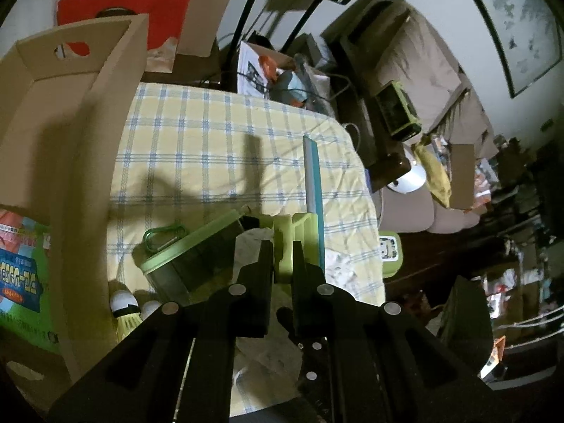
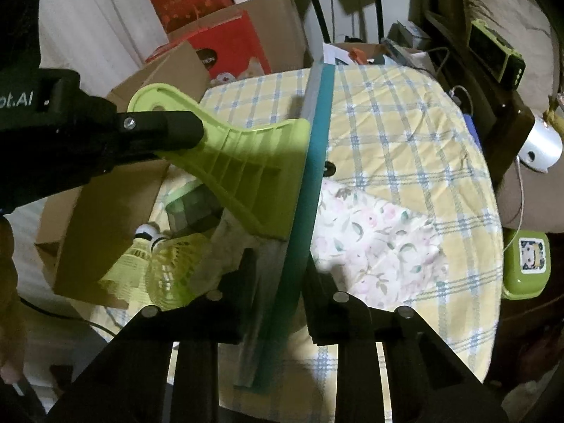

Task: Organize objects
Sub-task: 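Grasp the squeegee's teal blade with the right tool and lift it, then lower the squeegee into the cardboard box and open the right tool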

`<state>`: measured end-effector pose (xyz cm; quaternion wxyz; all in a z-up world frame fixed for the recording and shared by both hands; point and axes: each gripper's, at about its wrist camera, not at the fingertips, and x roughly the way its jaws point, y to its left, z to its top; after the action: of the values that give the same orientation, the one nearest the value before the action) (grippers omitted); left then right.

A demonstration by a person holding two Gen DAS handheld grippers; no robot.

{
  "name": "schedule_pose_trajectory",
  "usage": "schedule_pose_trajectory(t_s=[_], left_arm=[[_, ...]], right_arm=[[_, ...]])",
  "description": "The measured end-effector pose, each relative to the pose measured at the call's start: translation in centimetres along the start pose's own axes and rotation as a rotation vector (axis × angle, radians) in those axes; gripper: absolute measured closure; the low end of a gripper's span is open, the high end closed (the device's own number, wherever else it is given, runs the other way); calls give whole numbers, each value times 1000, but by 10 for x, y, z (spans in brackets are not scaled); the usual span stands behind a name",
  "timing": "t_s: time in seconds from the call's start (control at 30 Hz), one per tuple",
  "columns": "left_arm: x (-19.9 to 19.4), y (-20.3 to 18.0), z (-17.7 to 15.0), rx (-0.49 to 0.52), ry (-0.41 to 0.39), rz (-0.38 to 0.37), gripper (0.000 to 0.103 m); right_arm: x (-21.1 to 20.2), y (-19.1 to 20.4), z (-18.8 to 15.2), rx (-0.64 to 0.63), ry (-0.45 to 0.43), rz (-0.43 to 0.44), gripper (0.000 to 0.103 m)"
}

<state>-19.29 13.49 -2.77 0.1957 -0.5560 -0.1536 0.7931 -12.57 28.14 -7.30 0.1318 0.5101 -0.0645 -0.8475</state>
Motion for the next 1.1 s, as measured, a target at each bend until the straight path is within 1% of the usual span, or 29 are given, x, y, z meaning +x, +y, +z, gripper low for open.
schedule_pose_trajectory(t_s=[0.2,0.37,0.5,0.6,0.73,0.83,0.93,1.1], left_arm=[[-17,4,-2,-32,-27,-41,94],[-43,8,-2,-6,-68,-42,94],[-68,15,-1,15,-110,-42,94],[-90,26,1,12,-137,-48,93],[-115,44,3,0,-175,-34,93],[-135,66,6,-45,-203,-41,94],[-149,88,8,-89,-227,-47,94],[-166,126,11,-177,-288,-32,94]], right_arm=[[-16,11,5,-49,-17,-39,79],[-26,29,15,-108,-34,-51,81],[-34,50,25,-157,-58,-33,81],[-38,66,35,-185,-72,-14,82],[-40,91,55,-210,-75,19,83],[-40,110,67,-239,-77,40,84],[-34,137,78,-297,-75,30,84],[-15,184,92,-399,-61,21,84]])
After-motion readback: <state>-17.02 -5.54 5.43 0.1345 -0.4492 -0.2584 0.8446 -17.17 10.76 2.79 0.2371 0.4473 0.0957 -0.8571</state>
